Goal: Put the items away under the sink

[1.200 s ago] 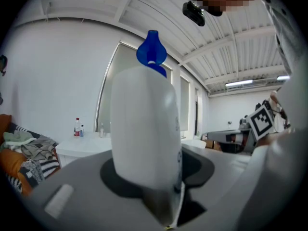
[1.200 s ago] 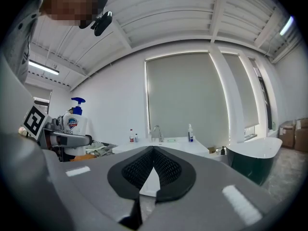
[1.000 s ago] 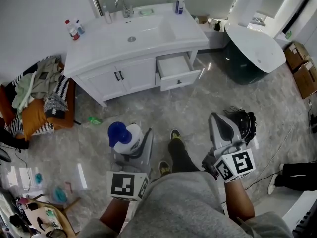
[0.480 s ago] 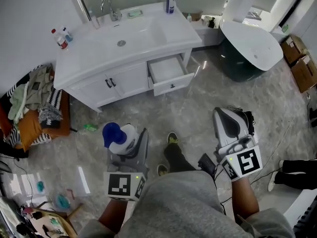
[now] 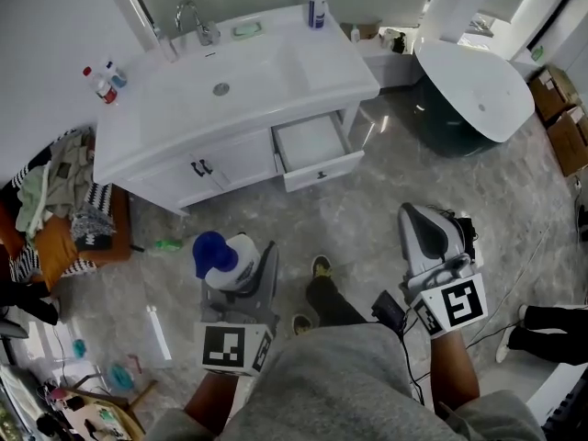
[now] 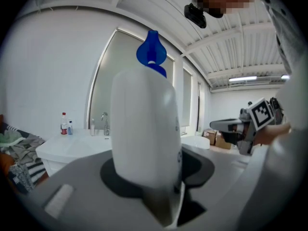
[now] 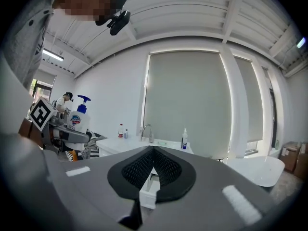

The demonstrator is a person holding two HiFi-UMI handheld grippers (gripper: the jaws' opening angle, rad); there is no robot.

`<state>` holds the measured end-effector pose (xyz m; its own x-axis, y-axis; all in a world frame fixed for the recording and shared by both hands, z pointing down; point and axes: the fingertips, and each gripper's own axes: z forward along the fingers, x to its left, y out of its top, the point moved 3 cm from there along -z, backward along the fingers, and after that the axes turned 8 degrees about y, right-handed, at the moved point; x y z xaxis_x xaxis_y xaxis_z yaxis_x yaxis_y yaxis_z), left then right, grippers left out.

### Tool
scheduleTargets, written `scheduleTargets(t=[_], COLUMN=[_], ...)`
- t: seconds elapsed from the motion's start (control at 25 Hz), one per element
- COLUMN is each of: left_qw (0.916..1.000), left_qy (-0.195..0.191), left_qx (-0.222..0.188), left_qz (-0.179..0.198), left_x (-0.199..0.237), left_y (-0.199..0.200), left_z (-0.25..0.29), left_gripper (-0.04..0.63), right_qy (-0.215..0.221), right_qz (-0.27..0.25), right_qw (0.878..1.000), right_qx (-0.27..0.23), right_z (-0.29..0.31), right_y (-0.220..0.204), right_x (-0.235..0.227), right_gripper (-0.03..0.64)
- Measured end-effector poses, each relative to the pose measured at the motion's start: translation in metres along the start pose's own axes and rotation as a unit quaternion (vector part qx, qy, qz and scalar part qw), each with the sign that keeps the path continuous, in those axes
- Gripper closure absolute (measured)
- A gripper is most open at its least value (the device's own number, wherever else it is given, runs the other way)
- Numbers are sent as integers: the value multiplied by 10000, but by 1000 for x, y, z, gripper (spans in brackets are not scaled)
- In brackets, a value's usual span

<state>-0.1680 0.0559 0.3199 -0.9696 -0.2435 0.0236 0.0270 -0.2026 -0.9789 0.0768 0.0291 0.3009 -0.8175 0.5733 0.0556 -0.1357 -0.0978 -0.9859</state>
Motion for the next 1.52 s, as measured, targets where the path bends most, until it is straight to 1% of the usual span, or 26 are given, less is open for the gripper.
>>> scheduleTargets(t=[0.28,0.72,0.96,1.16,1.52], left_qw=[9998,9997,9994,9993,9989], left_qy=[140,198,246,326,441], left_qx=[102,120,240,198,91], left_qz=[14,29,78,58,138], left_x=[6,0,-3,-4,-10], left_y=[9,23,21,27,36], left_z=[40,92,116,136,157], left_gripper=[407,407,407,407,407], right_qy=[117,285,385,492,654], right_qz=[138,307,403,490,475], right_qw=[9998,9991,9984,9976,9967], right_qx=[8,7,24,-5,-99], right_z=[39,79,98,113,131], right_y=[0,0,-7,-8,-6], right_x=[-30,-67,-84,-98,-115], right_gripper=[617,617,618,618,617])
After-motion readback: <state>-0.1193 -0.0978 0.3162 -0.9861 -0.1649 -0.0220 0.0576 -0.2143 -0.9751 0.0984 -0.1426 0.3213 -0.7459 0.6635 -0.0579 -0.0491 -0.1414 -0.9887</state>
